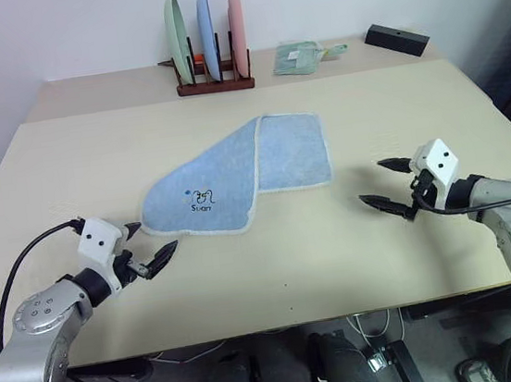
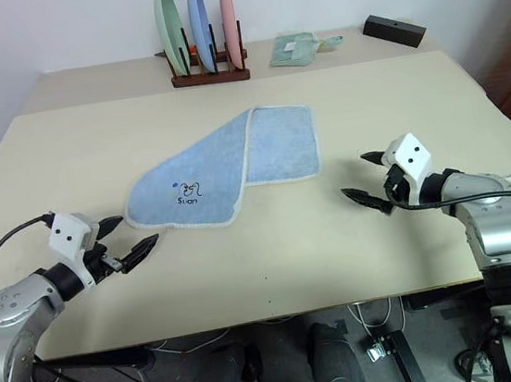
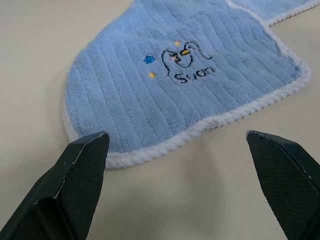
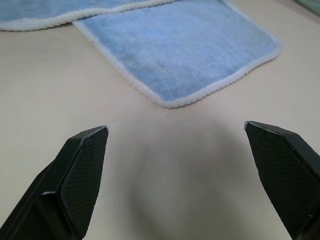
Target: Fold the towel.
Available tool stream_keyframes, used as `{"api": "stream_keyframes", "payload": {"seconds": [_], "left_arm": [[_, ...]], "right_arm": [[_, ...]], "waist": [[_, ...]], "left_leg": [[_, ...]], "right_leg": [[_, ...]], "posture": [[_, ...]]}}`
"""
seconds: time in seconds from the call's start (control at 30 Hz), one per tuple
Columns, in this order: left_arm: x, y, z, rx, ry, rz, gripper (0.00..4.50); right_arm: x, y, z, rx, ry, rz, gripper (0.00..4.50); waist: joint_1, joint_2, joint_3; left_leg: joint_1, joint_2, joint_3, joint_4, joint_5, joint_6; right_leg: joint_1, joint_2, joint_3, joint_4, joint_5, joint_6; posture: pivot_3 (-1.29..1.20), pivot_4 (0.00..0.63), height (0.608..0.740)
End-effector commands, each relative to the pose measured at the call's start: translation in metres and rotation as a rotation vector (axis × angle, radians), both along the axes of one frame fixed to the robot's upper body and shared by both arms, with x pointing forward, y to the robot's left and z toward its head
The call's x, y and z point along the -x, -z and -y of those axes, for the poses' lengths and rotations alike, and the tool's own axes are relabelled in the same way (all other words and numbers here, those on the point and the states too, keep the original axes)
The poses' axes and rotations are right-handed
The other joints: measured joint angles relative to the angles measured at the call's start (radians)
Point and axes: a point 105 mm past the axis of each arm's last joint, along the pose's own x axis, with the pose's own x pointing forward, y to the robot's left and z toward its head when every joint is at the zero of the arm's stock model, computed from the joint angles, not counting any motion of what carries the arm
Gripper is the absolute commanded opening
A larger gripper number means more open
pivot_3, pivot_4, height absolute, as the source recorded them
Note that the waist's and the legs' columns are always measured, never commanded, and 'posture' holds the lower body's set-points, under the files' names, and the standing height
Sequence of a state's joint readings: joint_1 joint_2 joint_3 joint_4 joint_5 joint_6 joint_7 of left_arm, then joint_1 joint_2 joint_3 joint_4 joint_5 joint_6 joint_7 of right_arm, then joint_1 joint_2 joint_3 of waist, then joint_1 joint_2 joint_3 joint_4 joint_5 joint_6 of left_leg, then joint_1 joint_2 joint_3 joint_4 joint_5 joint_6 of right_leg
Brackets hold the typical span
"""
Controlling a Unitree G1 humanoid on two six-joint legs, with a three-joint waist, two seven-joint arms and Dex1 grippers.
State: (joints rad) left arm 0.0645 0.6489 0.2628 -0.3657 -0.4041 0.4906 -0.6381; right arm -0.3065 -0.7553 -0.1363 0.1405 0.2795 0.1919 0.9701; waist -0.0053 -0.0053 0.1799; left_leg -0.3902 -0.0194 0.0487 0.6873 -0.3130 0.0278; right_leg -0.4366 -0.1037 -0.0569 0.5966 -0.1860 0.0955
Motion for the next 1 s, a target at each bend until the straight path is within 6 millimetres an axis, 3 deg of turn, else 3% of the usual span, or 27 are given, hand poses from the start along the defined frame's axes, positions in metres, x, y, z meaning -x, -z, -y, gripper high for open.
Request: {"api": "stream_keyframes", "payload": {"seconds": [0.03, 0.37, 0.8, 1.0], "left_arm": [[-0.002, -0.011, 0.002, -0.004, 0.005, 0.055, 4.50], [-0.003, -0.008, 0.016, 0.014, 0.039, 0.057, 4.50], [-0.005, -0.010, 0.021, 0.018, 0.056, 0.080, 4.50], [-0.005, -0.008, 0.023, 0.030, 0.057, 0.072, 4.50]], "right_arm": [[0.000, -0.018, -0.002, 0.003, -0.010, 0.062, 4.47], [-0.004, -0.016, -0.011, 0.011, -0.022, 0.078, 4.47], [-0.006, -0.008, -0.036, -0.025, -0.051, 0.086, 4.47], [-0.004, -0.007, -0.037, -0.033, -0.049, 0.088, 4.47]], "waist": [[0.000, 0.000, 0.000], [0.001, 0.000, 0.000], [0.000, 0.000, 0.000], [0.001, 0.000, 0.000]], "left_leg": [[0.000, 0.000, 0.000, 0.000, 0.000, 0.000], [0.000, 0.000, 0.000, 0.000, 0.000, 0.000], [0.000, 0.000, 0.000, 0.000, 0.000, -0.001], [0.000, 0.000, 0.000, 0.000, 0.000, -0.001]], "right_leg": [[0.000, 0.000, 0.000, 0.000, 0.000, 0.000], [0.000, 0.000, 0.000, 0.000, 0.000, 0.000], [0.000, 0.000, 0.000, 0.000, 0.000, 0.000], [0.000, 0.000, 0.000, 0.000, 0.000, 0.000]], "posture": [[0.00, 0.150, 0.737], [0.00, 0.150, 0.737], [0.00, 0.150, 0.737], [0.00, 0.150, 0.737]]}}
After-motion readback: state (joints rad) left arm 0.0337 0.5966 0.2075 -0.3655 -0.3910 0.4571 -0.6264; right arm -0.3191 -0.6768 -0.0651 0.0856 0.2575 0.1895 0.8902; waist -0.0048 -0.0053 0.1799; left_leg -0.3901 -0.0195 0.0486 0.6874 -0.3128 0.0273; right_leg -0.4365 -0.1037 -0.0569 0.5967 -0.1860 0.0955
